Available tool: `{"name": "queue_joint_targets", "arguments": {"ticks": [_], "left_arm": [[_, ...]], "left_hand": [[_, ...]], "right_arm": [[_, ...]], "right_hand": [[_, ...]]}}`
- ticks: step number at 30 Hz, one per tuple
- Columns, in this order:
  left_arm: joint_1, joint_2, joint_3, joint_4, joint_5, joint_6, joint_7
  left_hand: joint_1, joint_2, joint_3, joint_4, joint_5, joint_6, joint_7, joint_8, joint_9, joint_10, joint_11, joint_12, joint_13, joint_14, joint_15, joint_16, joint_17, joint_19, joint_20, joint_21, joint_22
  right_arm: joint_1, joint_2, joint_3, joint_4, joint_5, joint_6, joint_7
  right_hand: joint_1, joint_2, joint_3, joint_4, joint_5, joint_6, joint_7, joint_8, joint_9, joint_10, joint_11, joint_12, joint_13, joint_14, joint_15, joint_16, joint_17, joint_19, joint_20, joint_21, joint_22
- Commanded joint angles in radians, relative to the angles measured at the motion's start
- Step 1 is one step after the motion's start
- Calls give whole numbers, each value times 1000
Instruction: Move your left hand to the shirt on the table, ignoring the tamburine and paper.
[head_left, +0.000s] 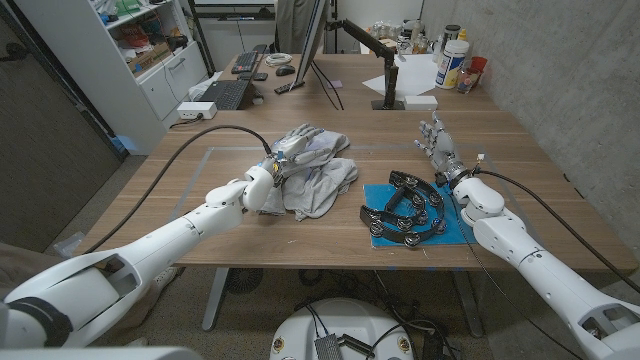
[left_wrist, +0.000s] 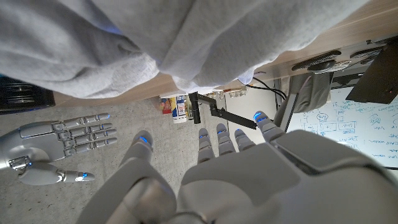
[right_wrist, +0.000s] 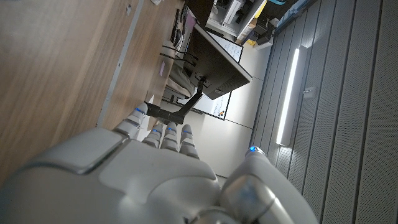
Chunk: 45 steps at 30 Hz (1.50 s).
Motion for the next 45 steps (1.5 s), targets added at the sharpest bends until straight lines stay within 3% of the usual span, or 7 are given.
{"name": "queue_joint_targets", "arguments": {"ticks": [1,15,45], "left_arm": [[-9,-7,11,19,13,-3,13],[-18,-20,27,40,10,-4,-1],[-22,-30,48,54,16,15,-5]], "left_hand": [[10,-1,1,-7,-1,3,1,9,2,-2,-6,-3,1,-6,-1,-2,0,7,-2,-2,2],[14,-1,-1,-13,-2,16,6,15,2,15,-5,3,1,21,-8,7,0,17,-2,-10,3],[18,2,-3,-19,-2,22,8,17,2,7,-6,-1,1,-4,-3,-4,0,23,-7,-23,3]], "right_arm": [[3,-5,1,-3,-2,-2,2],[9,-1,0,10,2,1,11],[12,-12,6,17,12,-8,25]], "right_hand": [[4,4,-5,-1,0,5,1,5,4,-2,7,1,0,-7,5,-2,0,6,1,-6,5],[4,5,-6,-1,0,6,-1,4,4,-1,10,1,0,-7,4,-2,0,8,0,-10,5],[6,13,-6,-2,1,7,2,3,4,-1,8,1,0,-6,5,-2,-1,12,1,-16,5]]}}
